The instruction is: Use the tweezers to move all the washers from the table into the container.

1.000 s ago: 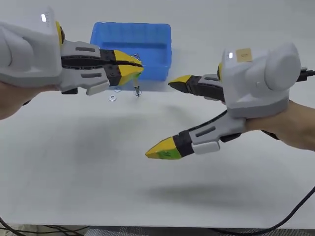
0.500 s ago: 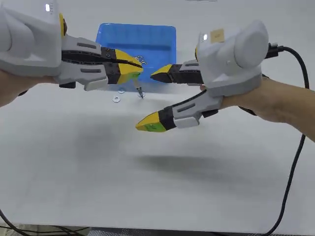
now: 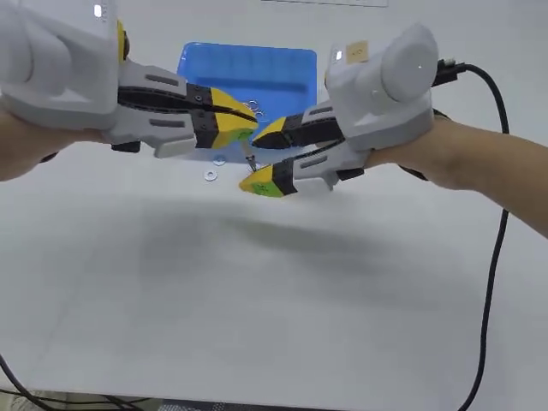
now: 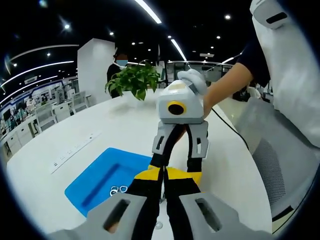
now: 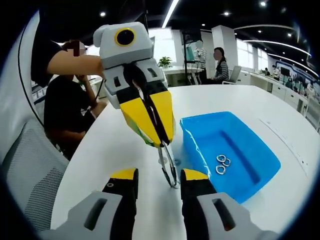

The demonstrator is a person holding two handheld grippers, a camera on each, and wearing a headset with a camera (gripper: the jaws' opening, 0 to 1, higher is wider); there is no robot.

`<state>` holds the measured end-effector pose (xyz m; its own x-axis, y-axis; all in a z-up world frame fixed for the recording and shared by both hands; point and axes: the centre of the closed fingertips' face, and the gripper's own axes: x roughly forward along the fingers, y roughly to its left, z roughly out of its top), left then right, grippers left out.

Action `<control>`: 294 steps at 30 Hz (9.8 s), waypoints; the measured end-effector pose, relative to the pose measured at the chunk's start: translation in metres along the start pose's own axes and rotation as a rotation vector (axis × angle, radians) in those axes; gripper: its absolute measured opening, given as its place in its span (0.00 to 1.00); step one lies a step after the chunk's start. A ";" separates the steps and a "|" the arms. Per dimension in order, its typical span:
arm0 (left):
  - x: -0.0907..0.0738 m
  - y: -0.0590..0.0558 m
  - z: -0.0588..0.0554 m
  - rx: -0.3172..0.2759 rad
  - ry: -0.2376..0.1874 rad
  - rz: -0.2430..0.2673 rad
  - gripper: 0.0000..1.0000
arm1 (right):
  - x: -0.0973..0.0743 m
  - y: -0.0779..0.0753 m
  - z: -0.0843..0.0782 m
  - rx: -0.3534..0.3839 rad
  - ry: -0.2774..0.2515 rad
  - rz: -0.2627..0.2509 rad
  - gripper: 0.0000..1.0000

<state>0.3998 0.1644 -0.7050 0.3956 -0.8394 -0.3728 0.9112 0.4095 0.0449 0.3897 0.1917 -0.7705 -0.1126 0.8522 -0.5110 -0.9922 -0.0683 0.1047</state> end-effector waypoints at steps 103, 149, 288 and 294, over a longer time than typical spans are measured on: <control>-0.091 -0.009 -0.004 -0.268 -0.206 0.424 1.00 | -0.016 -0.103 0.051 -0.020 -0.127 -0.201 0.09; -0.071 0.020 0.008 -0.318 -0.241 0.463 0.88 | -0.014 -0.080 0.051 -0.033 -0.118 -0.162 0.07; -0.050 -0.008 0.009 0.019 -0.132 0.223 0.05 | -0.053 0.041 0.002 -0.019 -0.046 -0.182 0.86; -0.050 -0.004 0.007 0.022 -0.132 0.222 0.05 | -0.053 0.043 -0.001 0.011 -0.058 -0.184 0.84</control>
<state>0.3772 0.2023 -0.6805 0.5964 -0.7698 -0.2275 0.8021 0.5821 0.1332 0.3525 0.1433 -0.7399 0.0746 0.8784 -0.4720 -0.9950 0.0969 0.0231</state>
